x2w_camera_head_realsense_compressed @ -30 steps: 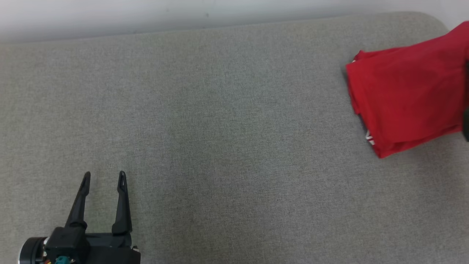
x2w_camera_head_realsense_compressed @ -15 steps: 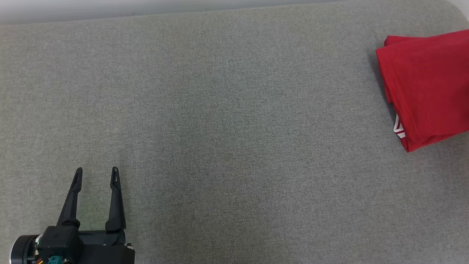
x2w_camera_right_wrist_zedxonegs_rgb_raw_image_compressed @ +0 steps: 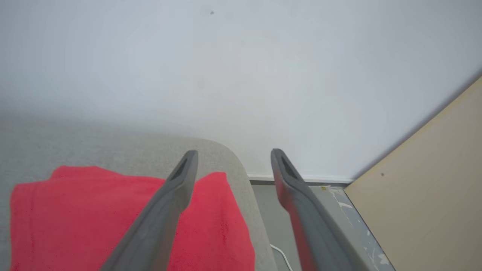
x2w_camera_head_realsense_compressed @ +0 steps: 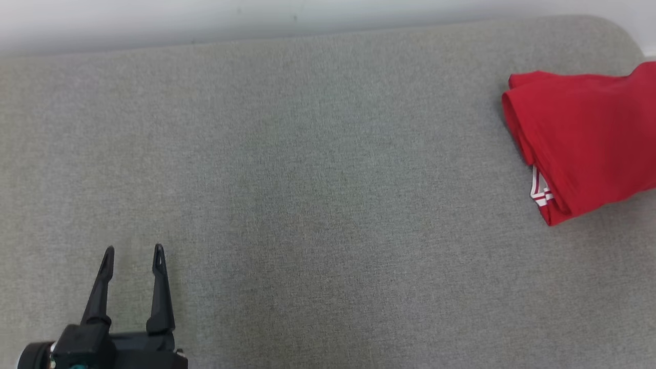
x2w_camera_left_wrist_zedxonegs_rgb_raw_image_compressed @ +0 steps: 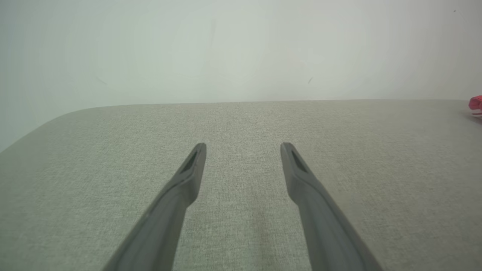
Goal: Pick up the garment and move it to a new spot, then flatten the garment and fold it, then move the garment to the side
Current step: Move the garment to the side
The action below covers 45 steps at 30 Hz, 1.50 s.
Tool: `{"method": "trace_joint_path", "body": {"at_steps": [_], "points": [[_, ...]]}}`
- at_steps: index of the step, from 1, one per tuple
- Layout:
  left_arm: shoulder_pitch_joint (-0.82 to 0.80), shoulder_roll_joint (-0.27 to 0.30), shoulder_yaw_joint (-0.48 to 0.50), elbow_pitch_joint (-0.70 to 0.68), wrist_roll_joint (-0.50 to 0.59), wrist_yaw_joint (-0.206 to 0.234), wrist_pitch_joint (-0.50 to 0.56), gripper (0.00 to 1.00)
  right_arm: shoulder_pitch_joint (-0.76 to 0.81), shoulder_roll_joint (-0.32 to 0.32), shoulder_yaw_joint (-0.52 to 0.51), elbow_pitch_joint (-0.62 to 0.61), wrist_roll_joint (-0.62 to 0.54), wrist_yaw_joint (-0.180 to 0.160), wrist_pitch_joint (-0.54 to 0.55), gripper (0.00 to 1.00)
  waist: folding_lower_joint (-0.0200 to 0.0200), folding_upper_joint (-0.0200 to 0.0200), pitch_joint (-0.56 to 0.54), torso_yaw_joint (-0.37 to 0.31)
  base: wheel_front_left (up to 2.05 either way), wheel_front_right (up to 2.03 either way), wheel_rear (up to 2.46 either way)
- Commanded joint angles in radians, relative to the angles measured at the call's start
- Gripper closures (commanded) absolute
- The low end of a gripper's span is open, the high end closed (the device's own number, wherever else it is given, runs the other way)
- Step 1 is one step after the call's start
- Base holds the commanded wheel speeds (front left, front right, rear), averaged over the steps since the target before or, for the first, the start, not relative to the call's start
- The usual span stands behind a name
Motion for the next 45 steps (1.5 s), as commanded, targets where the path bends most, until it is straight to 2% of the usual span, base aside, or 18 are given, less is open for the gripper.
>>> {"method": "trace_joint_path", "body": {"at_steps": [1, 8, 14, 19, 24, 31, 42, 45], "points": [[0.026, -0.001, 0.003, 0.007, -0.017, 0.008, -0.003, 0.00, 0.008, 0.026, -0.044, -0.057, 0.029, 0.001, -0.007, 0.00, 0.0000, -0.0001, -0.054, -0.005, 0.00, 0.00, 0.00], [0.075, -0.002, 0.001, 0.024, -0.043, 0.017, -0.003, 0.00, 0.242, 0.098, -0.283, -0.389, -0.003, 0.001, -0.007, 0.00, 0.0000, -0.0001, -0.133, -0.001, 0.00, 0.00, 0.00], [0.100, -0.002, -0.017, 0.036, -0.072, 0.026, -0.003, 0.00, 0.527, 0.242, -0.510, -0.650, -0.109, 0.001, -0.007, 0.00, 0.0000, -0.0001, -0.179, 0.028, 0.00, 0.00, 0.00], [0.114, -0.002, -0.042, 0.039, -0.080, 0.042, -0.003, 0.00, 0.743, 0.384, -0.617, -0.821, -0.173, 0.001, -0.007, 0.00, 0.0000, -0.0001, -0.208, 0.061, 0.00, 0.00, 0.00], [0.124, -0.002, -0.048, 0.049, -0.069, 0.045, -0.003, 0.00, 0.903, 0.505, -0.646, -0.950, -0.235, 0.001, -0.007, 0.00, 0.0000, -0.0001, -0.235, 0.085, 0.00, 0.00, 0.00], [0.149, -0.002, -0.050, 0.061, -0.052, 0.050, -0.003, 0.00, 1.067, 0.605, -0.631, -1.060, -0.302, 0.001, -0.007, 0.00, 0.0000, -0.0001, -0.276, 0.108, 0.00, 0.00, 0.00], [0.186, -0.002, -0.033, 0.069, -0.021, 0.060, -0.003, 0.00, 1.189, 0.642, -0.613, -1.087, -0.335, 0.001, -0.007, 0.00, 0.0000, -0.0001, -0.306, 0.124, 0.00, 0.00, 0.00], [0.199, -0.003, -0.049, 0.054, -0.007, 0.097, -0.003, 0.00, 1.205, 0.643, -0.618, -1.094, -0.344, 0.001, -0.007, 0.00, 0.0000, -0.0001, -0.309, 0.125, 0.00, 0.00, 0.00]]}}
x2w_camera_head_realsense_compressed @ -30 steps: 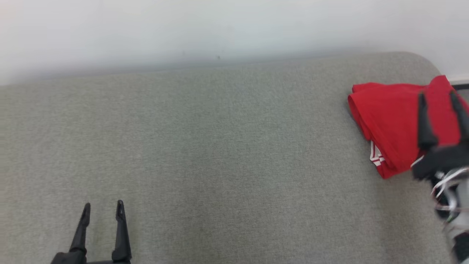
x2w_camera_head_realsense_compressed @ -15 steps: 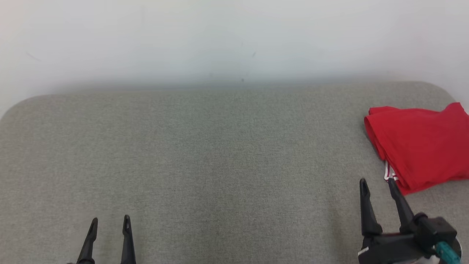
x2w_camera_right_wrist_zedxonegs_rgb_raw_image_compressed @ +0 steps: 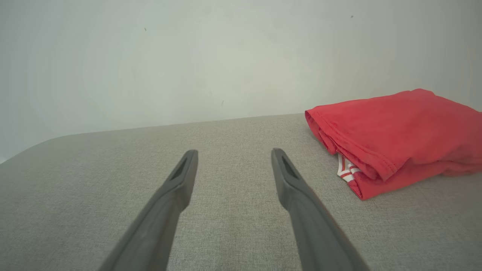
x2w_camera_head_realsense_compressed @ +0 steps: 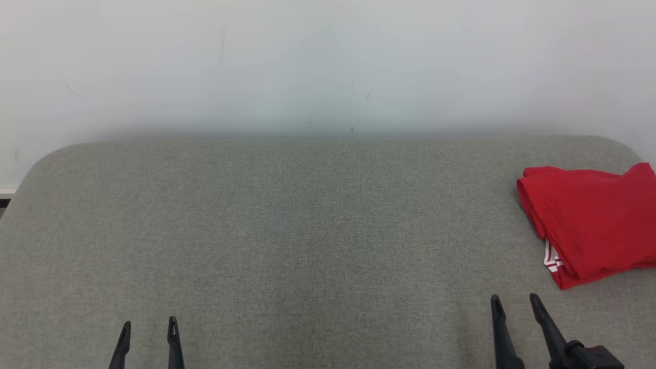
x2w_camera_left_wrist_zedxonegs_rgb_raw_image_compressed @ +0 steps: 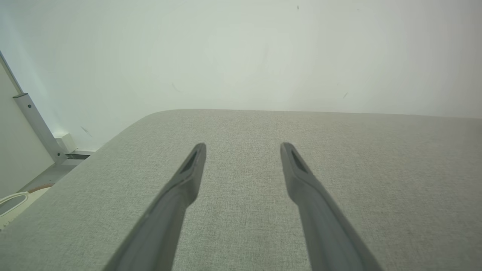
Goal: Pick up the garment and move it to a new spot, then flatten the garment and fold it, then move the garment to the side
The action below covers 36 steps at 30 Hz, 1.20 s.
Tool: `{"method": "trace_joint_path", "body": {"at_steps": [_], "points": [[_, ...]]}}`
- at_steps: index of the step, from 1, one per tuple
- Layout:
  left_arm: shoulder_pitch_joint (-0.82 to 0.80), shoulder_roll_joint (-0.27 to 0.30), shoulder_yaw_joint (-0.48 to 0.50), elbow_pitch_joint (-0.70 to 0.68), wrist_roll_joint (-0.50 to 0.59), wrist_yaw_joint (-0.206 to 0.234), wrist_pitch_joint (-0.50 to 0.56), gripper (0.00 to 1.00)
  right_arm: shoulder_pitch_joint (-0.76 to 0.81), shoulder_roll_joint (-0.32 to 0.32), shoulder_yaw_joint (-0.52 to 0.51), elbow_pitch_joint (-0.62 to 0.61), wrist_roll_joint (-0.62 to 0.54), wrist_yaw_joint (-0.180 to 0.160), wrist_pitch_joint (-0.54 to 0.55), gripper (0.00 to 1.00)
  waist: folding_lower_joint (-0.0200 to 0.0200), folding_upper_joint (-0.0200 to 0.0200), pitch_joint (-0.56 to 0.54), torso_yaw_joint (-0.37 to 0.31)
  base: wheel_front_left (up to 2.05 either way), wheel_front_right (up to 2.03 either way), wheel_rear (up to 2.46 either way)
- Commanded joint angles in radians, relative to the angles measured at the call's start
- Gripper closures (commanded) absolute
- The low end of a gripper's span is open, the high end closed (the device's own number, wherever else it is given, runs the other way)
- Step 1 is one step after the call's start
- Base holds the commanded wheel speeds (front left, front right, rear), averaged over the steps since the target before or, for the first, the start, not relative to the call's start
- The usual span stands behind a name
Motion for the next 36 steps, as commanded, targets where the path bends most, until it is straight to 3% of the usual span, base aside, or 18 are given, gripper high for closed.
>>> {"method": "trace_joint_path", "body": {"at_steps": [1, 10, 36], "points": [[0.019, 0.000, -0.006, -0.007, 0.013, 0.021, -0.003, 0.00, 0.013, 0.001, -0.008, -0.010, -0.011, 0.001, -0.002, 0.00, 0.0001, 0.0001, -0.001, 0.000, 0.00, 0.00, 0.00], [0.019, 0.000, -0.029, -0.014, 0.015, 0.064, -0.003, 0.00, 0.020, 0.003, 0.000, -0.014, 0.019, 0.001, -0.002, 0.00, 0.0001, 0.0001, 0.002, -0.006, 0.00, 0.00, 0.00], [0.019, 0.000, -0.021, -0.005, -0.025, 0.053, -0.003, 0.00, 0.016, 0.003, 0.018, 0.005, 0.025, 0.001, -0.002, 0.00, 0.0001, 0.0001, 0.008, -0.004, 0.00, 0.00, 0.00]]}}
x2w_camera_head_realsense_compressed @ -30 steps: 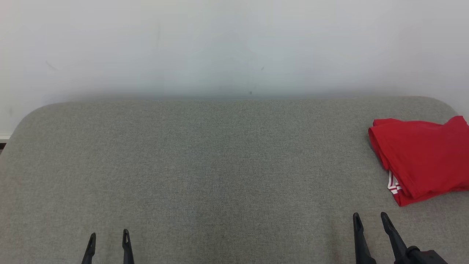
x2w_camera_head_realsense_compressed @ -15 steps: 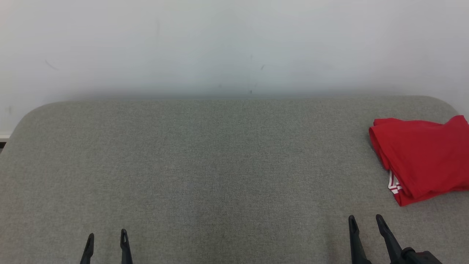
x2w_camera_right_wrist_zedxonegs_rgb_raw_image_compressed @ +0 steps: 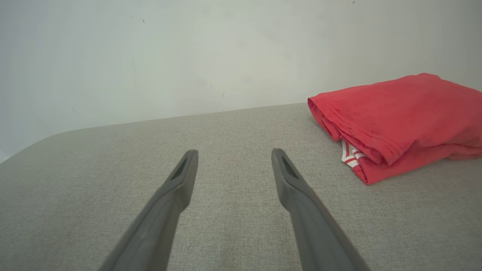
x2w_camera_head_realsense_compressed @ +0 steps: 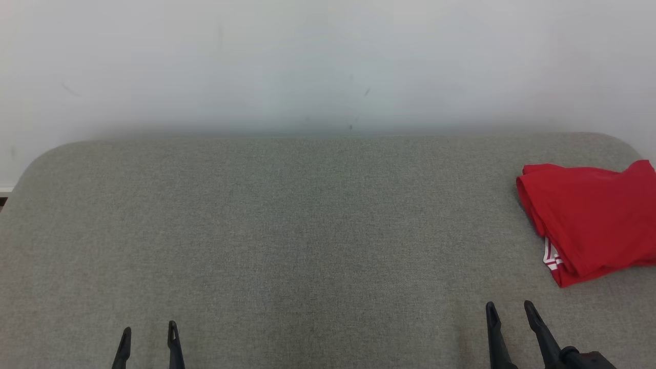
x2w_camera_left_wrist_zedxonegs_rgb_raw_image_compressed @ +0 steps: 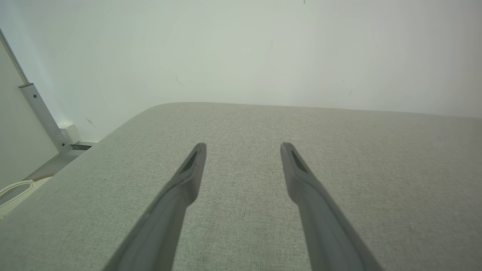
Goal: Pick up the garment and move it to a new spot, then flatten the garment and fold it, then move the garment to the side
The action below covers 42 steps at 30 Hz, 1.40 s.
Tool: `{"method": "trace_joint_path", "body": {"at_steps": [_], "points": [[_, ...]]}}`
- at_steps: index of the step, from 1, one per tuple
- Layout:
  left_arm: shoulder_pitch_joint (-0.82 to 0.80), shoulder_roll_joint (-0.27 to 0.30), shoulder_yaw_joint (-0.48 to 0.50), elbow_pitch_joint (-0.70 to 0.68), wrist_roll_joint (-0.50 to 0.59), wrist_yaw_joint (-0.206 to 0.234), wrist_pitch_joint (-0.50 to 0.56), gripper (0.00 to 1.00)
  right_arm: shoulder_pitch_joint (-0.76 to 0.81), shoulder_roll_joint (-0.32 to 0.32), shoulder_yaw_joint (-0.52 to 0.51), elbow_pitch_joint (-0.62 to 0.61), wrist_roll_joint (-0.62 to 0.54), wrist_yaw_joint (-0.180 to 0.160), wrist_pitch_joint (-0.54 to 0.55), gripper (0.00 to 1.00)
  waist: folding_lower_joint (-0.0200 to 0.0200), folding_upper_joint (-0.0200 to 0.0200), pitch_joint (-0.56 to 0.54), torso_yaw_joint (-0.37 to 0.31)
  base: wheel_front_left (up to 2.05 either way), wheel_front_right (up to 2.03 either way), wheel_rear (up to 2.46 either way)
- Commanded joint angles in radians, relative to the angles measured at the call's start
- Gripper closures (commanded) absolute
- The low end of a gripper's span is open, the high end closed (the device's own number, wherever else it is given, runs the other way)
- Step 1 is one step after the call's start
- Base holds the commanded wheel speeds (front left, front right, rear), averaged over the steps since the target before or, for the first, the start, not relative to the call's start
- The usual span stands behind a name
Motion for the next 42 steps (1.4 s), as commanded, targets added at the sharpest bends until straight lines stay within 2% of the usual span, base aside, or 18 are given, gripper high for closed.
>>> {"method": "trace_joint_path", "body": {"at_steps": [1, 7, 8, 24, 42], "points": [[0.004, 0.000, 0.003, 0.001, -0.006, -0.002, -0.003, 0.00, -0.001, 0.002, 0.001, -0.001, 0.005, 0.001, -0.002, 0.00, 0.0000, 0.0000, 0.000, 0.000, 0.00, 0.00, 0.00], [0.008, 0.000, 0.008, -0.002, -0.002, -0.003, -0.003, 0.00, 0.000, 0.002, 0.002, -0.002, 0.008, 0.001, -0.002, 0.00, 0.0000, 0.0000, 0.001, 0.000, 0.00, 0.00, 0.00], [0.000, 0.000, 0.005, 0.002, -0.002, 0.000, 0.000, 1.00, 0.000, 0.000, 0.001, 0.002, 0.004, 0.000, 0.000, 1.00, 0.0000, 0.0000, 0.001, 0.000, 0.00, 0.00, 0.00], [-0.079, 0.000, -0.042, 0.056, -0.328, -0.034, 0.031, 1.00, -0.051, -0.015, -0.074, 0.030, 0.308, 0.000, 0.113, 1.00, 0.0000, 0.0000, 0.002, -0.001, 0.00, 0.00, 0.00], [-0.153, 0.000, -0.090, 0.104, -0.635, -0.067, 0.055, 1.00, -0.101, -0.026, -0.150, 0.053, 0.588, 0.000, 0.222, 1.00, 0.0000, 0.0000, 0.003, -0.002, 0.00, 0.00, 0.00]]}}
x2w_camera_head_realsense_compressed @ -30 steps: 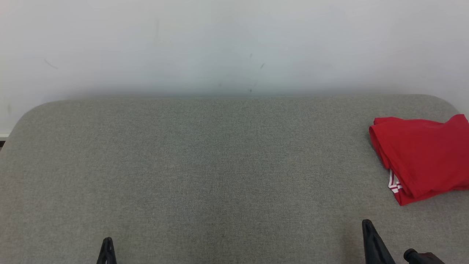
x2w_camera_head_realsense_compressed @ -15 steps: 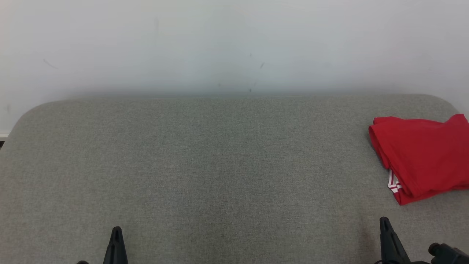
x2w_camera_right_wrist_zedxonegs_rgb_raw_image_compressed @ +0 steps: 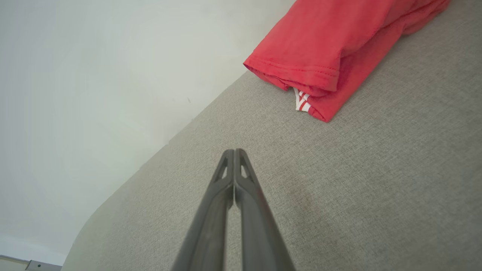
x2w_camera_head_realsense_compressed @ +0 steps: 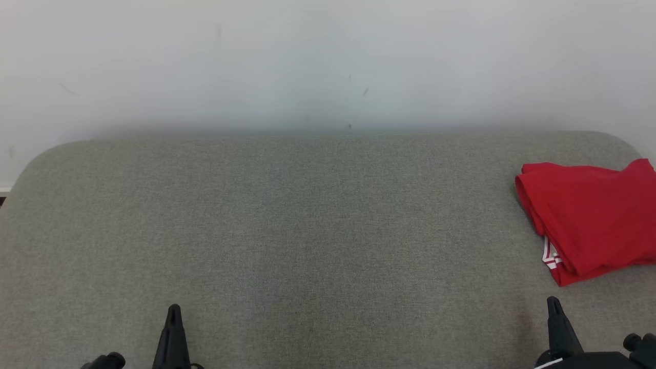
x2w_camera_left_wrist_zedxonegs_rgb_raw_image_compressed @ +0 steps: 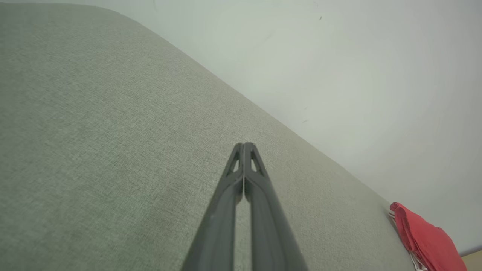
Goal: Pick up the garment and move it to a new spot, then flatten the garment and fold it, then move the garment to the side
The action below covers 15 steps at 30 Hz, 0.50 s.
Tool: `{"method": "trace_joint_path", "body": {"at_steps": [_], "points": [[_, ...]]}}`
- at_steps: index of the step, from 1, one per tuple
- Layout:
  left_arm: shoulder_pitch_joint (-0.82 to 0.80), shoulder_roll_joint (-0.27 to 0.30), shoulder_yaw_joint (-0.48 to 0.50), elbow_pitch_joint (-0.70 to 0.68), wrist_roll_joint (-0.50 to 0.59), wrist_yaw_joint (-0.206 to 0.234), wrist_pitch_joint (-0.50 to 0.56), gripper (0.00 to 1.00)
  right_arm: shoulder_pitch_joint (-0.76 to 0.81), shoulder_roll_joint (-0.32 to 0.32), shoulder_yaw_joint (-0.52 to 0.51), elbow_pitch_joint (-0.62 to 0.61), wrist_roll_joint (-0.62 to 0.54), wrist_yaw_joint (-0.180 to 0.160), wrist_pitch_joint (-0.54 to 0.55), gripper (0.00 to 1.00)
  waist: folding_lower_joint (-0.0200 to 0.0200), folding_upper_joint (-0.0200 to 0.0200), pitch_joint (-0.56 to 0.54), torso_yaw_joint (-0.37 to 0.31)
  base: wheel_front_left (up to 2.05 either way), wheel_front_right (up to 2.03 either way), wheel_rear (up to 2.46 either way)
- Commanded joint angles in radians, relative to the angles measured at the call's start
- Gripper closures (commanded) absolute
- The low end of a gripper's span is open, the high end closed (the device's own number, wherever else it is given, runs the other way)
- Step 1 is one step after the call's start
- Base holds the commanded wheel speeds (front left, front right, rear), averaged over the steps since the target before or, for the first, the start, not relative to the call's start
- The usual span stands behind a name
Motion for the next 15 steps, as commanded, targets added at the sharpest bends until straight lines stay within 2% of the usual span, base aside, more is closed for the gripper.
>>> {"method": "trace_joint_path", "body": {"at_steps": [1, 15], "points": [[-0.029, 0.004, -0.007, -0.003, -0.038, -0.007, 0.004, 1.00, -0.029, -0.010, -0.012, -0.012, 0.033, 0.000, 0.010, 1.00, 0.0000, -0.0001, 0.000, 0.000, 0.00, 0.00, 0.00], [-0.078, 0.004, -0.037, 0.028, -0.237, -0.028, 0.021, 1.00, -0.063, -0.015, -0.064, 0.005, 0.212, 0.000, 0.084, 1.00, 0.0000, -0.0001, 0.001, -0.001, 0.00, 0.00, 0.00]]}}
